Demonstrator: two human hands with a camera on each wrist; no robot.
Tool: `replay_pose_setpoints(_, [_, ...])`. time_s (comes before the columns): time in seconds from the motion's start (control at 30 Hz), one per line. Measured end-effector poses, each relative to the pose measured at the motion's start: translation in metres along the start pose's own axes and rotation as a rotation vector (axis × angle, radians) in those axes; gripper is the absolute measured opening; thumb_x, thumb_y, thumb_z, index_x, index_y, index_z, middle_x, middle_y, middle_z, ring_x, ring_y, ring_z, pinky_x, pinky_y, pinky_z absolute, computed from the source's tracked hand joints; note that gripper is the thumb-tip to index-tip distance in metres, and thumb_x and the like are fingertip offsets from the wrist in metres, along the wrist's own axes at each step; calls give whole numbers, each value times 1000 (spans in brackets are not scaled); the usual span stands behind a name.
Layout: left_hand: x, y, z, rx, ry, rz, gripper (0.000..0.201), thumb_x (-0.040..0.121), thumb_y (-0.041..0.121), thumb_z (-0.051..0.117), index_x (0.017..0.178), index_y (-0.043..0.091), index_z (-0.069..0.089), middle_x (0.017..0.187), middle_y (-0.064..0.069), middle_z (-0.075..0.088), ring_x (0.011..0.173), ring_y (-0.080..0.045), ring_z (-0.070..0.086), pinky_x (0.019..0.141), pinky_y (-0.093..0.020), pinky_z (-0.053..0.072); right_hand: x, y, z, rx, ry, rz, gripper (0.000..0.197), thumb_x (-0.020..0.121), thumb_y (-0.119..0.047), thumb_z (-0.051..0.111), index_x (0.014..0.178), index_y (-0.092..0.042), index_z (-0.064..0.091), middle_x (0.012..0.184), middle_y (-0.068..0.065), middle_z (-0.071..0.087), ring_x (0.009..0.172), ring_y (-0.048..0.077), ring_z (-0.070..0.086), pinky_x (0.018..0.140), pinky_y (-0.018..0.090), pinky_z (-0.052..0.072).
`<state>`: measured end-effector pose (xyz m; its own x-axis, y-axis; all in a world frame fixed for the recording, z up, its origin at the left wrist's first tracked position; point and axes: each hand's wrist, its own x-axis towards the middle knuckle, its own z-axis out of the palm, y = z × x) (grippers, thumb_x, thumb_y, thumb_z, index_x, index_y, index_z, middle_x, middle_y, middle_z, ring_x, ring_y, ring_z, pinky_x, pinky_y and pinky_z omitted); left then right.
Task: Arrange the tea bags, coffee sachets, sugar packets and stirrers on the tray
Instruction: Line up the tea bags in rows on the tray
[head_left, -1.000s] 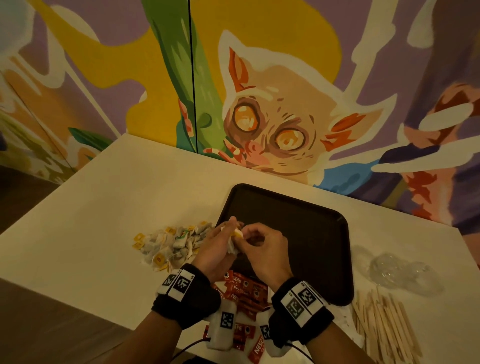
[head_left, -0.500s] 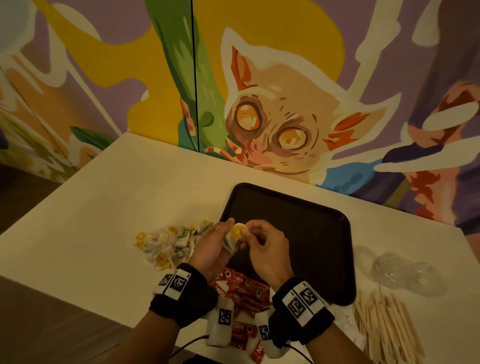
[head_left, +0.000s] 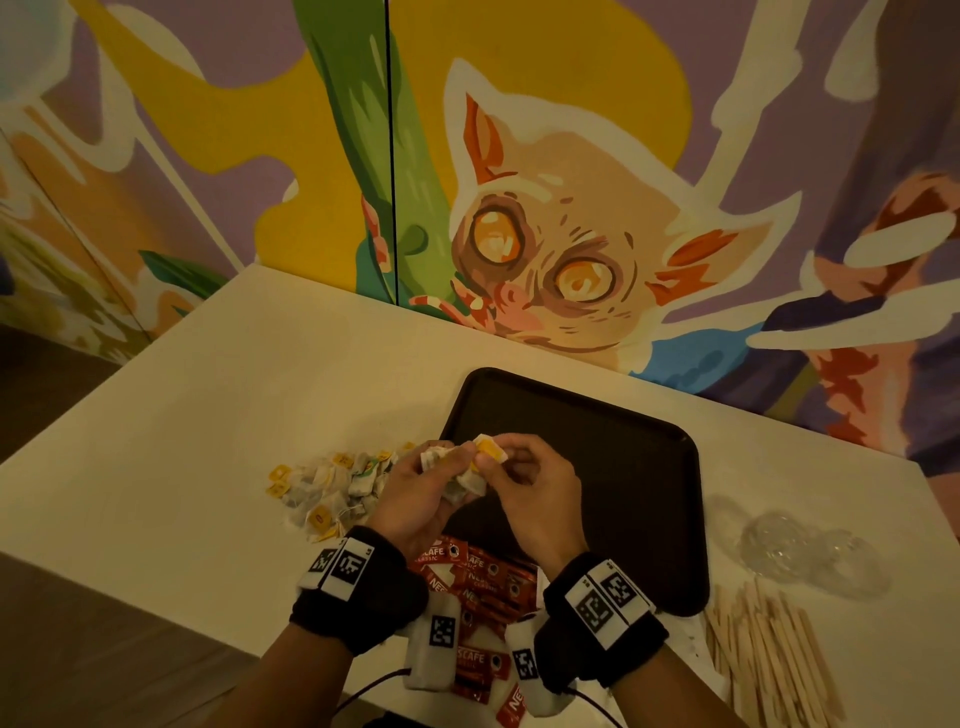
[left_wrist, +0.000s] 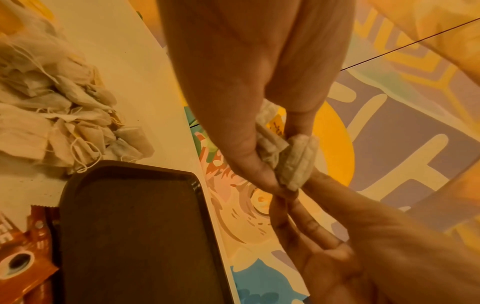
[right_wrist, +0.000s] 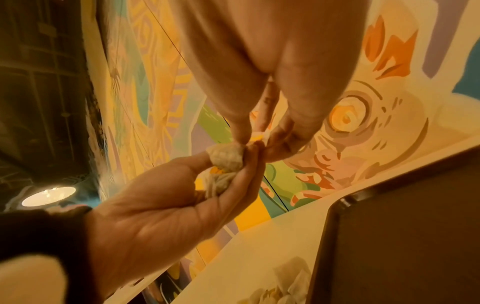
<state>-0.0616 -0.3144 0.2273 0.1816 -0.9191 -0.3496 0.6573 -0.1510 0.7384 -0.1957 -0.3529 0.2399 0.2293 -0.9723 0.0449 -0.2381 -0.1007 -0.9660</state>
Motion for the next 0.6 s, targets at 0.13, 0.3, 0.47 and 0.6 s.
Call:
replay_pose_setpoints(0.13, [1,-1,2,-25,41,20,24,89,11,61,109,-3,59,103,-22,63,91,-27,65,81,-37,56,-3,0,6,22,74,0,26,76,-16,83,98,-24,72,96,-6,70,83,4,70,75,26,60])
replay_pose_setpoints(0.3, [1,-2,5,-85,96,27,33,87,9,63,116,-5,57,105,-23,64,95,-29,65,85,-39,55,-7,-1,12,-5,132,38,34,76,-22,84,106,-21,69,96,-8,67,83,0,67,69,15,56])
replay_pose_setpoints(0.47, [3,2,7,-93,132,73,26,81,6,70,102,7,55,102,-24,65,93,-31,67,84,-41,55,-3,2,14,277,53,279,29,77,-21,82,100,-11,66,93,6,72,83,17,73,71,32,61])
replay_pose_setpoints(0.6, [5,3,7,-102,135,81,16,84,5,68,95,8,57,97,-23,62,88,-28,67,73,-32,58,1,3,13,363,-18,336,17,79,-17,79,91,-8,71,91,8,75,80,20,72,75,33,59])
